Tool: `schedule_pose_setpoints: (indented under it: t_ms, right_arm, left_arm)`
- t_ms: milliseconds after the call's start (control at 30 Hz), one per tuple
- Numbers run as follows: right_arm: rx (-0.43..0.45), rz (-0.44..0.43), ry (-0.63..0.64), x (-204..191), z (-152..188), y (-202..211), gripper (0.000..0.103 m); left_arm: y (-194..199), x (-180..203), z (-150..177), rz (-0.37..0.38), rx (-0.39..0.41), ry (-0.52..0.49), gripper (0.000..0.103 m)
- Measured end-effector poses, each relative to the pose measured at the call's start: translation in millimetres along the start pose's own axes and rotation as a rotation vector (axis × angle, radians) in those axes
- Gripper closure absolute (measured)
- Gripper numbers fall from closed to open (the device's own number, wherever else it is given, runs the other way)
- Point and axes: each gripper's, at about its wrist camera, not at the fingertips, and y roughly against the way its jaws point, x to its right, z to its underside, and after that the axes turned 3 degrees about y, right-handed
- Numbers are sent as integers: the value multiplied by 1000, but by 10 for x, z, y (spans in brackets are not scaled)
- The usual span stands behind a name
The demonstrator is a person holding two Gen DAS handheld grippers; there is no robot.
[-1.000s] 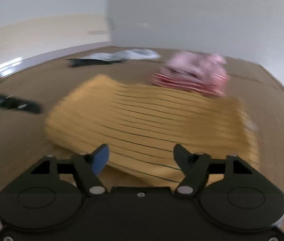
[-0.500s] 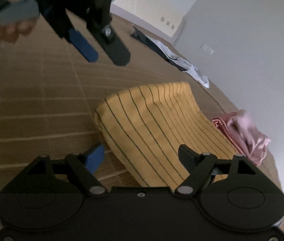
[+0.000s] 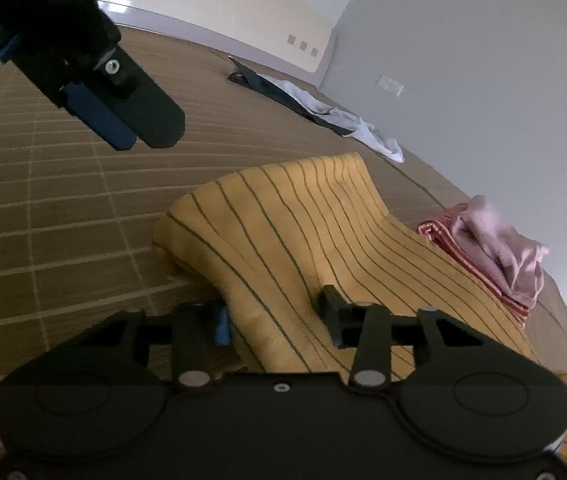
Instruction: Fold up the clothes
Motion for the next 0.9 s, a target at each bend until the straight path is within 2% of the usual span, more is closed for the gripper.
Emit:
schedule_pose_setpoints:
  t_ms: [67, 133, 167, 267, 400, 567, 700, 900]
  right_arm:
    - [4, -7, -17, 29, -3, 27, 70]
    - [16, -27, -44, 84, -7, 90, 81]
    - [22, -44, -69, 127, -10, 132, 82]
    - [30, -104, -179, 269, 20, 235, 85]
    - [38, -169, -293, 382, 90, 390, 85]
    - [50, -198, -348, 415, 157, 575, 86]
    - [57, -230, -398, 442, 197, 672, 86]
    - [77, -283, -483, 533, 258, 839, 86]
  left_arm:
    - [-16, -6, 0, 29, 1, 19, 19]
    - [-26, -19, 10, 88, -2, 51, 17]
    - [-30, -22, 18, 116, -7, 67, 17]
    - [-91, -39, 65, 203, -44, 126, 14]
    - [-233, -98, 150, 258, -85, 232, 13]
    - [-325, -168, 249, 359, -56, 361, 13]
    - [-341, -186, 278, 374, -33, 387, 13]
    - [-430, -153, 319, 365, -54, 389, 11]
